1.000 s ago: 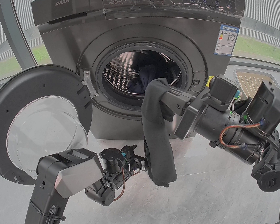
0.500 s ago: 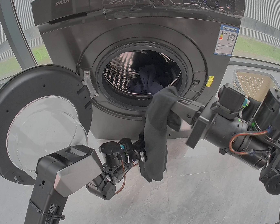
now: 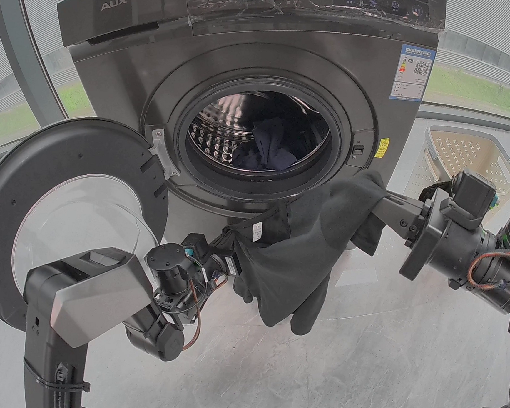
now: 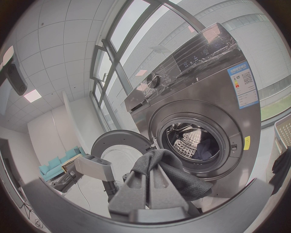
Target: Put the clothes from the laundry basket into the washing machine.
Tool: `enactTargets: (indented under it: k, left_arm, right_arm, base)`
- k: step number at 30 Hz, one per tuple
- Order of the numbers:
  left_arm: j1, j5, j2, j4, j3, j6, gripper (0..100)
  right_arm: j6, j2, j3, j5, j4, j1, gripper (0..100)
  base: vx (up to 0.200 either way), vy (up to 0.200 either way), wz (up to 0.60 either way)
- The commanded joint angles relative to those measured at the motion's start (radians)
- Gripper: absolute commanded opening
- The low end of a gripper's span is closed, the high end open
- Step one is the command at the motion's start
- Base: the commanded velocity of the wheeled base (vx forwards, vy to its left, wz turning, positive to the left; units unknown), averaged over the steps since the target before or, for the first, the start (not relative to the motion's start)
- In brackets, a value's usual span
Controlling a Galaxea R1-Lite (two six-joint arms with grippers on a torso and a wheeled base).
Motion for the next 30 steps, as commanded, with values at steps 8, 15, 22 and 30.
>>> enactTargets:
  k: [8,15,22,30]
  left_arm:
    - [-0.009,0.004,-0.259,-0.012,0.233,0.005,0]
    - [0.000,0.001,-0.330,-0.013,0.316,0.005,0]
    - [-0.006,-0.013,-0.473,-0.013,0.367,0.001,0]
    - [-0.002,-0.032,-0.487,-0.013,0.353,0.005,0]
  right_arm:
    - [0.005,0.002,0.077,0.003,-0.004,-0.072,0]
    - [0.002,0.039,0.065,0.003,-0.024,-0.097,0]
    - [-0.005,0.047,0.074,0.002,-0.014,-0.095,0]
    - [-0.079,0.150,0.108,0.008,-0.024,-0.094,0]
  base:
    - [0.000,0.000,0.00]
    - [0.000,0.000,0.00]
    - [0.000,0.000,0.00]
    - [0.000,0.000,0.00]
